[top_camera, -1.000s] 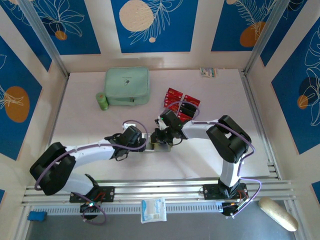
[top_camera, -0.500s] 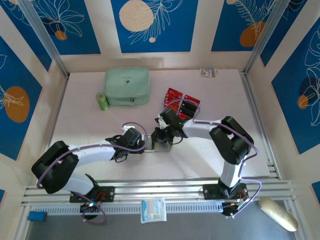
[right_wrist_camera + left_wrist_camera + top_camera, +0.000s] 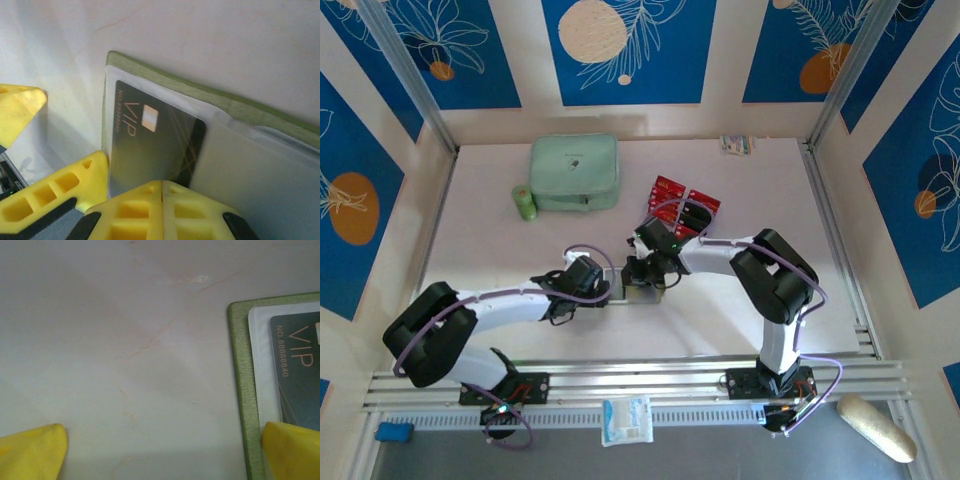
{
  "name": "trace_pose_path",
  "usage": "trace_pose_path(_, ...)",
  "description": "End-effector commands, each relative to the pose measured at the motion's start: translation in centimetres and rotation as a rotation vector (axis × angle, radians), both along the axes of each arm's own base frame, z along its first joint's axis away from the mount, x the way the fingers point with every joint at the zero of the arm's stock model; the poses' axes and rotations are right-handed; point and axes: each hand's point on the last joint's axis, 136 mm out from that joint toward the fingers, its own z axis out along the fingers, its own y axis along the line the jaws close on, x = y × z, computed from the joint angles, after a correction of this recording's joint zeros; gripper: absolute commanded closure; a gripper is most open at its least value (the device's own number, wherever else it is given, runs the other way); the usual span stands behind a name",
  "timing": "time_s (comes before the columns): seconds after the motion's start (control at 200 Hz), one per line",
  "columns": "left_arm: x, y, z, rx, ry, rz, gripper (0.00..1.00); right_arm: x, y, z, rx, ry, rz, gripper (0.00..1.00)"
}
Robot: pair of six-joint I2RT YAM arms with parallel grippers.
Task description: Put the credit cards into the card holder
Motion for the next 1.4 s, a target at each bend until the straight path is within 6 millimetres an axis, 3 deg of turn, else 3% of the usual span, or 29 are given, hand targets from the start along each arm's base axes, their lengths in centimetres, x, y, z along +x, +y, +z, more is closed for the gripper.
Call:
trace_pose_path(0.0, 0.6, 0.0, 1.5, -0.016, -0.023, 0.012, 0.00, -0.5, 0.7, -0.4, -0.013, 0.016, 0.026, 0.94)
trace_pose_path(0.12, 1.3, -0.3, 3.4, -0.041, -0.053, 0.014, 0.00, -0.5, 1.1, -0.3, -0.008, 0.018, 0.028, 0.94)
trace_pose_path(0.26, 1.6, -0.4, 4.1, -0.064, -0.058, 0.019, 0.00, -0.4, 1.2, 0.0, -0.002, 0.015, 0.025, 0.94)
trace_pose_path(0.69, 0.3, 0.1, 0.6, -0.051, 0.013, 0.027, 0.00, -0.2, 0.1, 2.9, 0.000, -0.044, 0.009, 0.93)
trace_pose_path(0.905, -0.1, 0.7, -0.3, -0.028, 0.024, 0.034, 0.00, -0.2, -1.0, 2.1, -0.043, -0.042, -0.006, 0.93)
trace_pose_path(1.395, -0.1, 0.8, -0.3, -0.027, 0.014, 0.033, 0.00, -0.5, -2.5, -0.1, -0.135, -0.020, -0.027, 0.98)
